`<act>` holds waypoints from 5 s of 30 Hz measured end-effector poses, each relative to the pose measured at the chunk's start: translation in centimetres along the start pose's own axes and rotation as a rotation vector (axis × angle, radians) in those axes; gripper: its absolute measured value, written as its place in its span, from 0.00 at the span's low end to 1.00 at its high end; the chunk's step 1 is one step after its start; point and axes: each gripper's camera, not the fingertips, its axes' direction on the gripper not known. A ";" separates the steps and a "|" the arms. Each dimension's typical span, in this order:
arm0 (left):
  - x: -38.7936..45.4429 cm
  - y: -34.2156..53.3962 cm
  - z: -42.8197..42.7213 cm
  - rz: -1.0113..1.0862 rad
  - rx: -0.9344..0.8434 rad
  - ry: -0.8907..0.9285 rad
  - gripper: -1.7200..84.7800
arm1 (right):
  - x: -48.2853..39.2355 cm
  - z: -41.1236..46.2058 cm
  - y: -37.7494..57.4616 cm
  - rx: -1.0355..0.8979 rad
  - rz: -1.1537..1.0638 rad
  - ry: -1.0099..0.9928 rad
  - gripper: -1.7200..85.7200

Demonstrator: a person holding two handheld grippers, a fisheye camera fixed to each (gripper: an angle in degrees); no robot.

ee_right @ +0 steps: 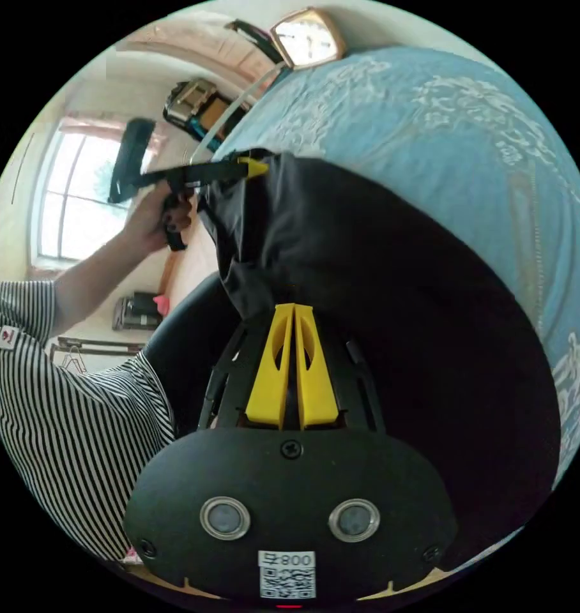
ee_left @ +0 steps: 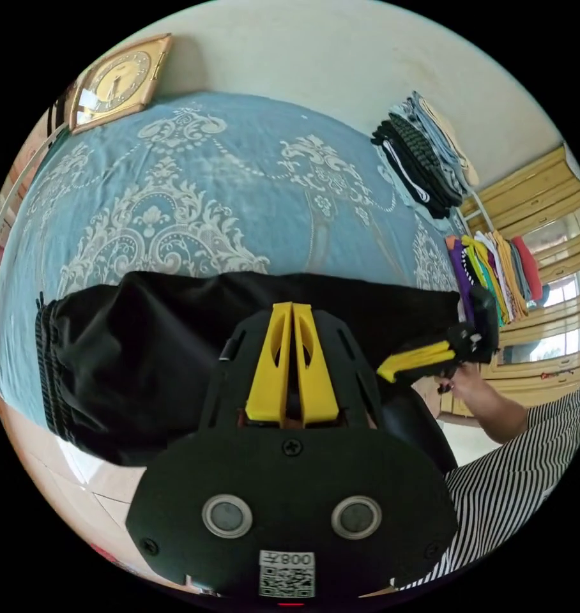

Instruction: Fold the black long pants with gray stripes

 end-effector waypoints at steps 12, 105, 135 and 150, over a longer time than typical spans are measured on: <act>-5.2 -1.3 0.2 0.168 -0.061 0.009 0.02 | -2.4 7.5 -7.4 -0.037 -0.053 0.106 0.02; -29.1 11.9 -24.4 -0.105 0.052 0.001 0.02 | -10.9 29.4 -25.5 -0.036 -0.243 0.111 0.02; -31.8 20.1 -35.2 -0.454 0.251 -0.223 0.02 | -11.5 12.4 -18.7 0.187 0.015 0.210 0.02; -27.0 19.5 -29.3 -0.458 0.162 -0.270 0.02 | -4.9 6.5 -24.2 0.190 0.180 0.235 0.02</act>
